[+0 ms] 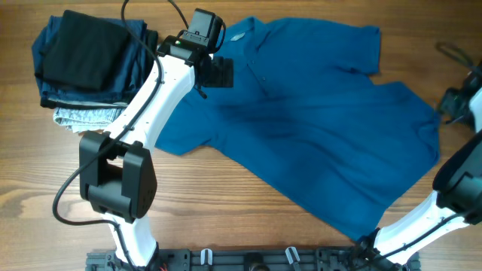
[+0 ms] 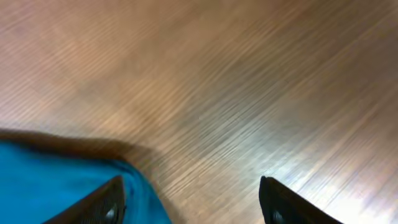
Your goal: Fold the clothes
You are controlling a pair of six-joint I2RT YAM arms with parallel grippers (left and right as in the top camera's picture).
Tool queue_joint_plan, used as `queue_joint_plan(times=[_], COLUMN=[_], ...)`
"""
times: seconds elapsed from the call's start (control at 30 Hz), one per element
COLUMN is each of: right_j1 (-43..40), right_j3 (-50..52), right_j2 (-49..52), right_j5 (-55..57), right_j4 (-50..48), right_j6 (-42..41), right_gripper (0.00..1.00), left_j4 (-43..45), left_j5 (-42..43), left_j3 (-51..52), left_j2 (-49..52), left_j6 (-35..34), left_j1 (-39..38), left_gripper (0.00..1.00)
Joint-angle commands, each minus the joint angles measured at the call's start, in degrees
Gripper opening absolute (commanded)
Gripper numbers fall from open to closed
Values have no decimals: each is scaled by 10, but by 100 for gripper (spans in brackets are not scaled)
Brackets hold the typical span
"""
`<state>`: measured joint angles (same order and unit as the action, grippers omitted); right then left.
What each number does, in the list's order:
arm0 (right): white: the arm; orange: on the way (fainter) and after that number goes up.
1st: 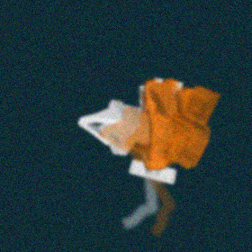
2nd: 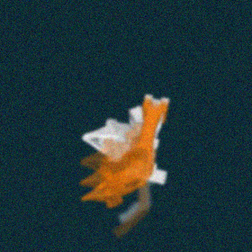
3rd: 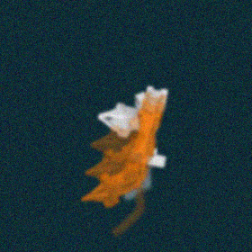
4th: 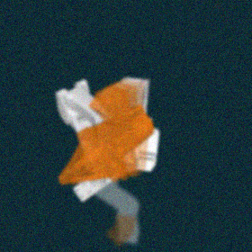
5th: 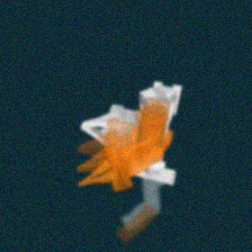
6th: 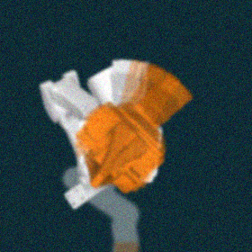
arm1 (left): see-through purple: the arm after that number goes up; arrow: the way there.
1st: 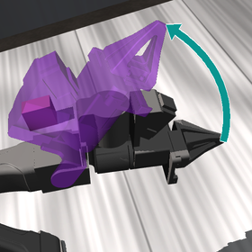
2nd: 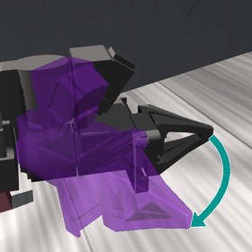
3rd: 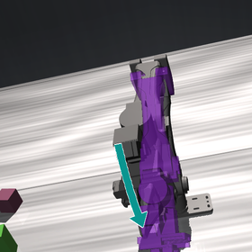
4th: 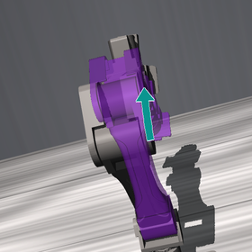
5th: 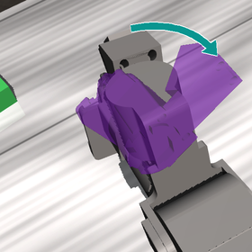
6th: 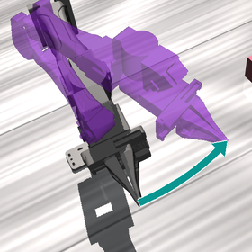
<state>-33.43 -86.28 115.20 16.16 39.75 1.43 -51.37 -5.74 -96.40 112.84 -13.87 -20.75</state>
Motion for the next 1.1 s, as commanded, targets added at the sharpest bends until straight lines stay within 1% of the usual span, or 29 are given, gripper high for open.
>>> queue_joint_plan(times=[0.0,0.03,0.07,0.13,0.17,0.2,0.27,0.3,0.37,0.47,0.6,0.63,0.7,0.73,0.77,0.83,0.9,0.93,0.97,1.07], right_j1=[0,0,0,0,0,1,1,1,1,1,1,1,0,-2,-8,-19,-28,-33,-35,-49], right_j3=[-65,-71,-74,-74,-73,-70,-60,-54,-25,15,69,73,73,73,73,73,72,71,69,52], right_j2=[-3,-3,-3,-3,-3,-3,-3,-3,-3,-3,-3,-3,-3,-3,-3,-3,-3,-3,-3,-3], right_j5=[3,-12,-66,-154,-188,-205,-197,-189,-148,-147,-142,-127,-59,-13,25,25,24,24,23,-19], right_j4=[49,64,83,105,119,138,165,164,147,113,56,50,61,72,77,70,59,53,52,53], right_j6=[-19,-18,-18,-18,-20,-34,-62,-61,-66,-65,-65,-65,-66,-83,-119,-120,-119,-118,-119,-118], right_gripper=[70,70,70,63,57,56,57,57,57,61,61,61,57,57,58,64,64,68,68,73], left_j4=[1,1,1,1,1,1,1,1,1,1,1,1,1,1,1,1,1,1,1,1], left_j5=[-1,-1,-1,-1,-1,-1,-1,-1,-1,-1,-1,-1,-1,-1,-1,-1,-1,-1,-1,-1], left_j3=[0,0,0,0,0,0,0,0,0,0,0,0,0,0,0,0,0,0,0,0], left_j2=[4,4,4,4,4,4,4,4,4,4,4,4,4,4,4,4,4,4,4,4], left_j6=[1,1,1,1,1,1,1,1,1,1,1,1,1,1,1,1,1,1,1,1], left_j1=[0,0,0,0,0,0,0,0,0,0,0,0,0,0,0,0,0,0,0,0], left_gripper=[100,100,100,100,100,100,100,100,100,100,100,100,100,100,100,100,100,100,100,100])
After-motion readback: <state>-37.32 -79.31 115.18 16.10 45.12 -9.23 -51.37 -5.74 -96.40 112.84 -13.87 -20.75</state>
